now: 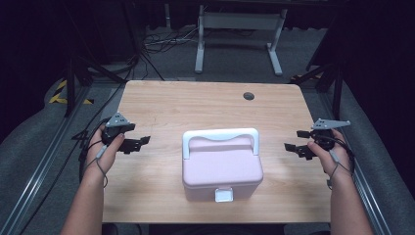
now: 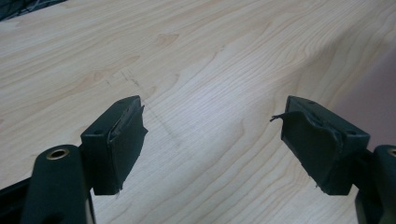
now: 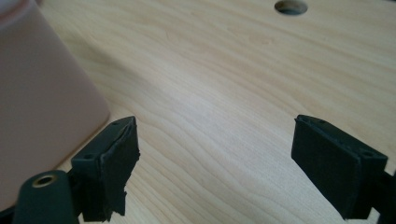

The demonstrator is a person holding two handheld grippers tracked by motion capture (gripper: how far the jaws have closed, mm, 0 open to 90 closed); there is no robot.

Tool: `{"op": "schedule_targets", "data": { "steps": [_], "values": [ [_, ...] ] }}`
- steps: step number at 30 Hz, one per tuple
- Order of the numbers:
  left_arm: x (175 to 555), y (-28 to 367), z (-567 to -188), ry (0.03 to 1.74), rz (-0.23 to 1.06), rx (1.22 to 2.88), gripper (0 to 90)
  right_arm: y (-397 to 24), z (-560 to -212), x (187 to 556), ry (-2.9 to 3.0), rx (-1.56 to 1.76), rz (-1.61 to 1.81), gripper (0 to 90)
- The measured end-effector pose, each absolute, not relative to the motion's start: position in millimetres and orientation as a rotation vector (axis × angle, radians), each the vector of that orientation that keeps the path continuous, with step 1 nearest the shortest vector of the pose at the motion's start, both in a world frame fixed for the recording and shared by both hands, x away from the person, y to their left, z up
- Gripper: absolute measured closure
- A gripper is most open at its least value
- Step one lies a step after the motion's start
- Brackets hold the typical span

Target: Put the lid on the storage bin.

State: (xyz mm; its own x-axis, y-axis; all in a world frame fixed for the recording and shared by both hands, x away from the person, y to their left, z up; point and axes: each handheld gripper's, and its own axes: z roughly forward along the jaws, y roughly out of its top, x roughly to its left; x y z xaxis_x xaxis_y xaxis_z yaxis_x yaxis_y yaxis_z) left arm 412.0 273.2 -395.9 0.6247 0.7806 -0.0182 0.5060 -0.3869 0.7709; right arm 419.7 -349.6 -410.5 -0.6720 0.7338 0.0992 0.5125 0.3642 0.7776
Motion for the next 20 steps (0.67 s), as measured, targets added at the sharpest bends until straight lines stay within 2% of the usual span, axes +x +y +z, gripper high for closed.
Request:
{"op": "schedule_targets", "data": {
  "steps": [10, 20],
  "values": [
    [417, 270, -407, 1.028, 0.398, 2.124, 21.9, -341, -437, 427, 2.447, 1.113, 1.128, 16.1],
    [418, 266, -409, 1.047, 0.339, 2.129, 19.9, -335, -445, 429, 2.483, 1.131, 1.079, 15.9]
  ]
}}
